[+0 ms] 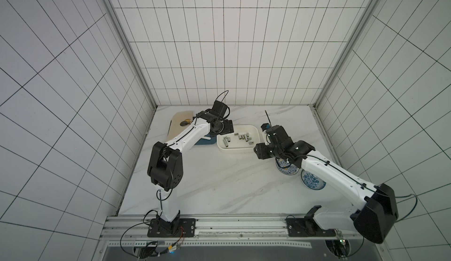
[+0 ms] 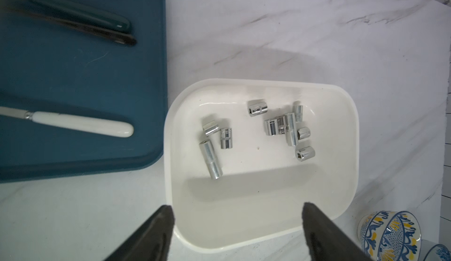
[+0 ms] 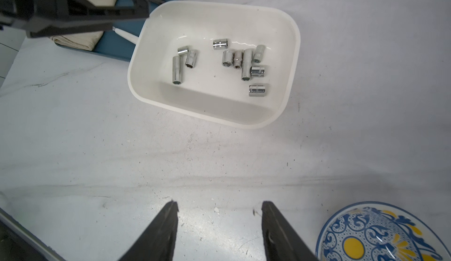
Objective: Put the socket on the desktop into the storage box
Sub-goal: Reset both arms
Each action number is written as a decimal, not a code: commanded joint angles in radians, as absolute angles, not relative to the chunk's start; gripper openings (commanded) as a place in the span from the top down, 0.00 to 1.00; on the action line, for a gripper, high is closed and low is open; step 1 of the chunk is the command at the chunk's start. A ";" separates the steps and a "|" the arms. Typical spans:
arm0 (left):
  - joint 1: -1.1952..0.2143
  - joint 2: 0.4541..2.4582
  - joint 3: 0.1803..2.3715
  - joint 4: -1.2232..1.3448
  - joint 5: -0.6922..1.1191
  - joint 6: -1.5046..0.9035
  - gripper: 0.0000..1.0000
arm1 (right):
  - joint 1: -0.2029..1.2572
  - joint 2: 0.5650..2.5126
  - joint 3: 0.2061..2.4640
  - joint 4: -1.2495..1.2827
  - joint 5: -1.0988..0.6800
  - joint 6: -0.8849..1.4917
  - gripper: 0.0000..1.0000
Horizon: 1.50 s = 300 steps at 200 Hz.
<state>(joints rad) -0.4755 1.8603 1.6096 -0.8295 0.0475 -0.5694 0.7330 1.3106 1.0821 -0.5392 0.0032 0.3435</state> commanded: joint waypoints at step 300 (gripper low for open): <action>-0.003 1.490 0.491 0.636 -0.407 -0.193 0.02 | 0.089 1.292 0.416 0.619 0.551 0.080 0.01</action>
<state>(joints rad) 0.0025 1.4399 0.5552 0.3946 -0.4236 -0.2165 0.0914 1.2579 0.4988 0.3489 0.5400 0.1196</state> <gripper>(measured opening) 0.978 0.990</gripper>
